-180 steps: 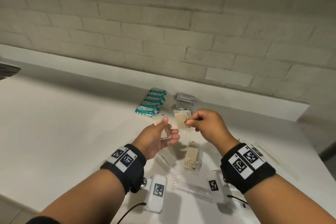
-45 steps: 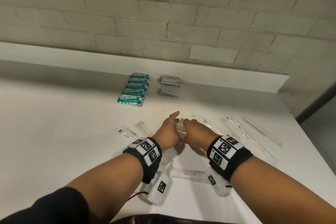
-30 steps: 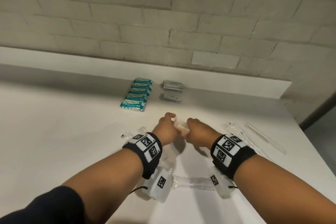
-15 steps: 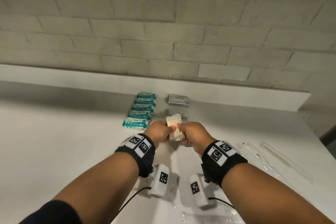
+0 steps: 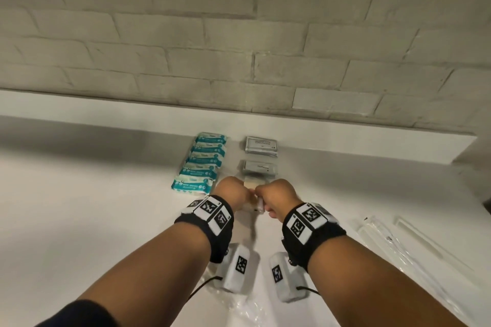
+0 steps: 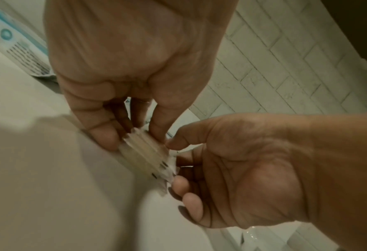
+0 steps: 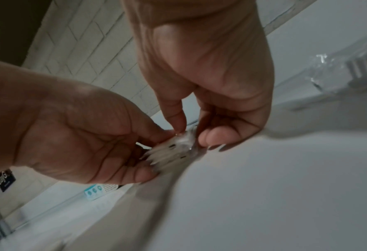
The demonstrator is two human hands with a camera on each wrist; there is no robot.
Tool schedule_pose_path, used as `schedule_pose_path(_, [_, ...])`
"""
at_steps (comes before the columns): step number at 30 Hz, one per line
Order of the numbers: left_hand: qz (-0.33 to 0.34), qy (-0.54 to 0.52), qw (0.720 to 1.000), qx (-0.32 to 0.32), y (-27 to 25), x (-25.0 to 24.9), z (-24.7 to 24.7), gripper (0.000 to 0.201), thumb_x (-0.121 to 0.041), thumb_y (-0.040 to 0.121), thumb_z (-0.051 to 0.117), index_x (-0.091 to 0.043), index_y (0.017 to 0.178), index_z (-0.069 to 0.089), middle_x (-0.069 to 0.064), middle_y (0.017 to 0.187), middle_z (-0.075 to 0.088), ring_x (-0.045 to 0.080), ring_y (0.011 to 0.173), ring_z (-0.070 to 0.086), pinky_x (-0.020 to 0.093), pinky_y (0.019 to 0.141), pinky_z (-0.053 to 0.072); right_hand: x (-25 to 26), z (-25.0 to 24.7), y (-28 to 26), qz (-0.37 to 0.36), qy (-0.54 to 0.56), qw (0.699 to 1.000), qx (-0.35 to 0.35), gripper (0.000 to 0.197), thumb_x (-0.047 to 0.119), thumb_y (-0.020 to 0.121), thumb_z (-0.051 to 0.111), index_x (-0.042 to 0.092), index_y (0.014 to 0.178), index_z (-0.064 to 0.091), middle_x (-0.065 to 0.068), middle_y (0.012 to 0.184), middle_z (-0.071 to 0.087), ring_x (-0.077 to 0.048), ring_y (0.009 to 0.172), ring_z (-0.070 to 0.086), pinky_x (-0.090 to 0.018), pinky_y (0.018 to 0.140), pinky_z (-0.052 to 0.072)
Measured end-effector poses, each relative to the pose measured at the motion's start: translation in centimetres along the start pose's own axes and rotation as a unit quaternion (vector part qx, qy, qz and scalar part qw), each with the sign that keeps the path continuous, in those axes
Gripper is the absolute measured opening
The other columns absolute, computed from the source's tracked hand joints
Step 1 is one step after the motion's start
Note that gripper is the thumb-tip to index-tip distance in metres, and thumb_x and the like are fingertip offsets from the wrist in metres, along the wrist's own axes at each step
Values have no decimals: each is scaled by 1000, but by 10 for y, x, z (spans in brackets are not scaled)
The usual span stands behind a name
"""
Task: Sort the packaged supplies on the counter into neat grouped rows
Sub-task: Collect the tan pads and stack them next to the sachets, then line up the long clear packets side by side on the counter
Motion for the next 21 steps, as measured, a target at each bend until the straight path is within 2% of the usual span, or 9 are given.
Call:
schedule_pose_path(3, [-13, 19, 1000, -1, 0, 1, -2, 23, -20, 82, 66, -4, 99, 68, 9, 89, 62, 25, 83, 62, 41, 85, 57, 1, 1, 3, -2, -15, 1000, 1, 21, 21, 85, 64, 19, 69, 49, 1, 66, 51, -12, 51, 48, -22, 43, 41])
schedule_pose_path(7, [-34, -28, 999, -1, -8, 1, -7, 51, -32, 73, 72, 2, 109, 62, 17, 99, 67, 34, 94, 67, 46, 84, 57, 6, 0, -5, -1, -36, 999, 6, 10, 15, 84, 59, 13, 76, 56, -4, 66, 56, -14, 47, 46, -19, 41, 38])
schedule_pose_path(10, [-19, -92, 995, -19, -30, -11, -16, 44, -36, 88, 61, 3, 108, 57, 12, 86, 61, 31, 87, 63, 48, 87, 55, 14, -12, -14, -27, -77, 996, -34, 11, 17, 87, 53, 8, 90, 58, -9, 68, 59, -17, 48, 46, -19, 41, 35])
schedule_pose_path(11, [-11, -106, 994, -23, -38, -13, -21, 46, -36, 93, 57, 2, 117, 53, 11, 88, 59, 30, 90, 63, 46, 88, 54, 17, -21, -18, -48, -112, 991, -52, 18, 24, 89, 53, 8, 95, 57, -8, 72, 60, -18, 52, 49, -21, 43, 37])
schedule_pose_path(13, [17, -118, 993, -9, -62, -18, -37, 47, -34, 95, 53, -4, 131, 47, 11, 105, 60, 28, 99, 63, 39, 86, 54, 18, -43, -26, -106, -202, 970, -77, 30, 33, 90, 54, 6, 103, 60, -11, 86, 65, -24, 68, 59, -29, 58, 46])
schedule_pose_path(15, [79, -96, 992, 34, -88, -18, -51, 34, -27, 95, 53, -15, 127, 53, 7, 112, 61, 23, 101, 61, 36, 86, 51, 7, -63, -33, -117, -325, 935, -83, 39, 38, 89, 57, 9, 115, 60, -14, 112, 63, -31, 97, 62, -34, 81, 51])
schedule_pose_path(17, [124, 15, 989, 78, -109, -3, -59, 27, -25, 93, 56, -24, 120, 58, 1, 114, 62, 18, 100, 61, 33, 89, 50, -16, -76, -45, -63, -453, 887, -66, 50, 41, 84, 62, 16, 127, 53, -12, 125, 52, -33, 112, 54, -38, 94, 48])
schedule_pose_path(19, [139, 211, 961, 117, -122, 17, -59, 34, -27, 91, 58, -29, 124, 57, -5, 123, 59, 15, 104, 58, 28, 88, 48, -38, -79, -59, -29, -536, 843, -42, 51, 35, 82, 61, 18, 128, 48, -11, 125, 47, -32, 112, 52, -36, 90, 48])
schedule_pose_path(21, [127, 344, 921, 135, -134, 37, -53, 44, -27, 90, 58, -31, 132, 51, -5, 131, 50, 17, 114, 52, 29, 95, 44, -52, -70, -73, -58, -546, 835, -31, 39, 29, 88, 56, 16, 124, 49, -11, 120, 50, -31, 104, 56, -32, 82, 47])
Point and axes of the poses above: each hand's wrist, its own y-axis towards the middle knuckle, its own z-axis out of the palm, x = y × z, the point moved 2 cm from there along y, towards the middle knuckle
